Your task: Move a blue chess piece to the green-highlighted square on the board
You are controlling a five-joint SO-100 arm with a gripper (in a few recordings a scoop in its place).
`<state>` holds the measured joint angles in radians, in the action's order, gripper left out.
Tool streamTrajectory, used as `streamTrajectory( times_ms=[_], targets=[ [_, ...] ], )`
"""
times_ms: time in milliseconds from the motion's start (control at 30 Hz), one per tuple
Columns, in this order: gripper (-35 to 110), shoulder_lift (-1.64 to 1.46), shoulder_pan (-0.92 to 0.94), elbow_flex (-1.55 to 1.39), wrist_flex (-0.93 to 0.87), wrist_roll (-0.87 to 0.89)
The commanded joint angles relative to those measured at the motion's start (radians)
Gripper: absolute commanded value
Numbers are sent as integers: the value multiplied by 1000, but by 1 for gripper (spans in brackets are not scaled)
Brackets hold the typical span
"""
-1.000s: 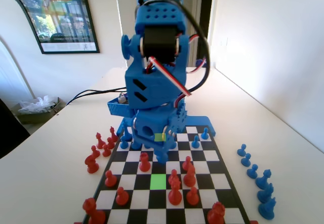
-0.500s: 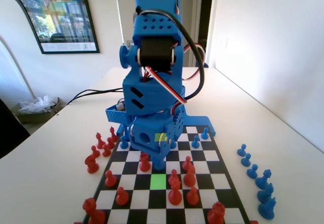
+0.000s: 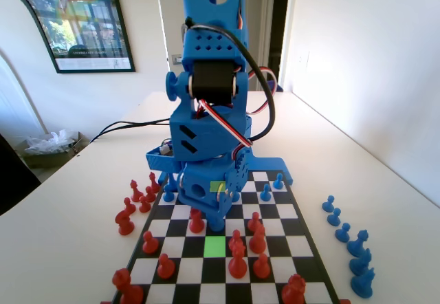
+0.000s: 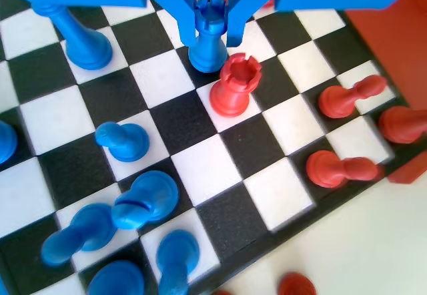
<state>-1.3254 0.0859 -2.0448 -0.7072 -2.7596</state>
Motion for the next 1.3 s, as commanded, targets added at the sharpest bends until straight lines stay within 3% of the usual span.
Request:
streamTrajectory(
  times_ms=[0,767,1267],
  targets=[
    [4,-32,14,-8,26,-3],
    [7,-37,20,-66,77,-17],
    [10,-41,14,51,-103,-2]
  ],
)
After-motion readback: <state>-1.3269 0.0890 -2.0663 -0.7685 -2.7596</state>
